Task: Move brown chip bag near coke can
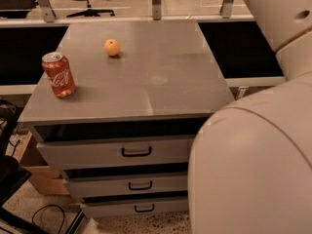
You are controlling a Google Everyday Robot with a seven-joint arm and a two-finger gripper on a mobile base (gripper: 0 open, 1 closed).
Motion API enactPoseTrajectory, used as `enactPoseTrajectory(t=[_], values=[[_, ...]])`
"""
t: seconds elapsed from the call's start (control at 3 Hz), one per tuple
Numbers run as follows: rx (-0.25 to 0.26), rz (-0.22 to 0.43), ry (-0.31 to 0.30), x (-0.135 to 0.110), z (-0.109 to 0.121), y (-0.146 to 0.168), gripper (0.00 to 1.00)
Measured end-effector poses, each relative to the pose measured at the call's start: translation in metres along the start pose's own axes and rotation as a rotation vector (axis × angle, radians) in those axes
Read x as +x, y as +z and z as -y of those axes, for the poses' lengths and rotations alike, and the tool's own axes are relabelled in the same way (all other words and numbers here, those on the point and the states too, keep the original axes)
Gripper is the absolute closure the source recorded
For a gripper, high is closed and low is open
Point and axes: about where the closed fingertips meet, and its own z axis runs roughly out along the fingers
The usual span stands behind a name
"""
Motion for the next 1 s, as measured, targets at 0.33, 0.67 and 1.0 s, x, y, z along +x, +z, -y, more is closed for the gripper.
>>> enactPoseTrajectory(t=[0.33,0.67,1.0], values=[[-0.022,-0.028,0.011,0.005,-0.011,-0.027,1.0],[-0.042,-0.06,0.014,0.009,-0.026,-0.05,1.0],[-0.063,-0.076,0.015,0.011,-0.044,-0.072,1.0]])
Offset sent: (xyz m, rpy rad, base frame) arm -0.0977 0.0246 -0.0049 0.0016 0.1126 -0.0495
